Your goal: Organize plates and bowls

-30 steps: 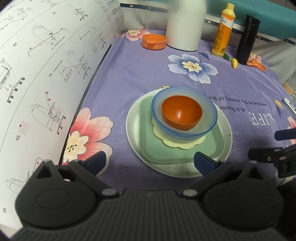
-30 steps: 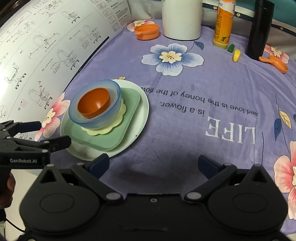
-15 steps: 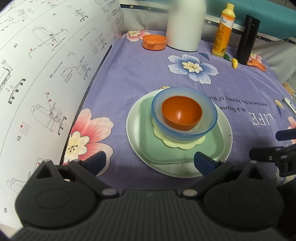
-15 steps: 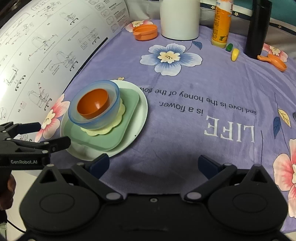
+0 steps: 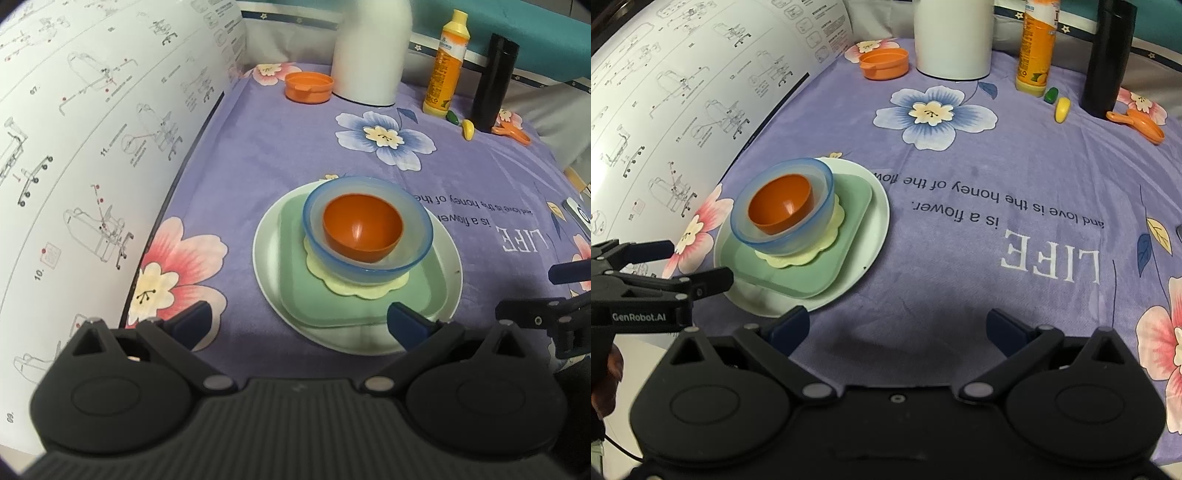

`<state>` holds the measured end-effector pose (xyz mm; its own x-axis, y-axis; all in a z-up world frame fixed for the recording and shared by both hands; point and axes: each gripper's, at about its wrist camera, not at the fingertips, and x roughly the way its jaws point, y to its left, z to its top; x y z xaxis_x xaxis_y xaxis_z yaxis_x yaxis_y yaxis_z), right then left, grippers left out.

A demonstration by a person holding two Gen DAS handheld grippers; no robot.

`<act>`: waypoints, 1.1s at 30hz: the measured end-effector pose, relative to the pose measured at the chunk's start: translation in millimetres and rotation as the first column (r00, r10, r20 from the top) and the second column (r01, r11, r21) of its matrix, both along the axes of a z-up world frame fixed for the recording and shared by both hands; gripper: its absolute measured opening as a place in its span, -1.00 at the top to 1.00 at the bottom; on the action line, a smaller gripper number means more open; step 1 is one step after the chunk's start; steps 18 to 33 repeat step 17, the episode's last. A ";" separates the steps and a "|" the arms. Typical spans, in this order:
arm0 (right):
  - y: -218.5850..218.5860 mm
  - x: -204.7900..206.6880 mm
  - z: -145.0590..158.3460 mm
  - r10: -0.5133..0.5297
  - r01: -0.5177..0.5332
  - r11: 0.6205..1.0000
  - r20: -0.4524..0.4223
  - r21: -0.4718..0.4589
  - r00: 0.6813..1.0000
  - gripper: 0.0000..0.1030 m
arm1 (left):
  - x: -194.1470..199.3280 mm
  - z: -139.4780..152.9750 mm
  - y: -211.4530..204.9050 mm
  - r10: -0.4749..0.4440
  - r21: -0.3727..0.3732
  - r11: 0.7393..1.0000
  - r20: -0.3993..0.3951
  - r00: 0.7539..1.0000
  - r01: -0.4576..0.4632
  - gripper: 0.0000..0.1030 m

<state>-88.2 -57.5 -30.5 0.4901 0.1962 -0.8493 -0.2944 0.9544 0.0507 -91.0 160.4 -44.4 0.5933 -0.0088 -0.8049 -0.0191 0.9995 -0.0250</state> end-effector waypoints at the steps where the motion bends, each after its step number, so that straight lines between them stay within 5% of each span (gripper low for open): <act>1: 0.3 -0.2 0.0 0.001 -0.001 1.000 0.000 -0.001 1.000 -1.00 | -0.2 0.4 -0.5 -0.003 -0.001 1.000 0.001 1.000 0.003 -1.00; 33: -1.7 -1.4 2.8 0.019 -0.019 1.000 0.006 -0.007 1.000 -1.00 | 1.2 4.6 -2.7 -0.032 0.027 0.999 -0.008 0.999 0.032 -1.00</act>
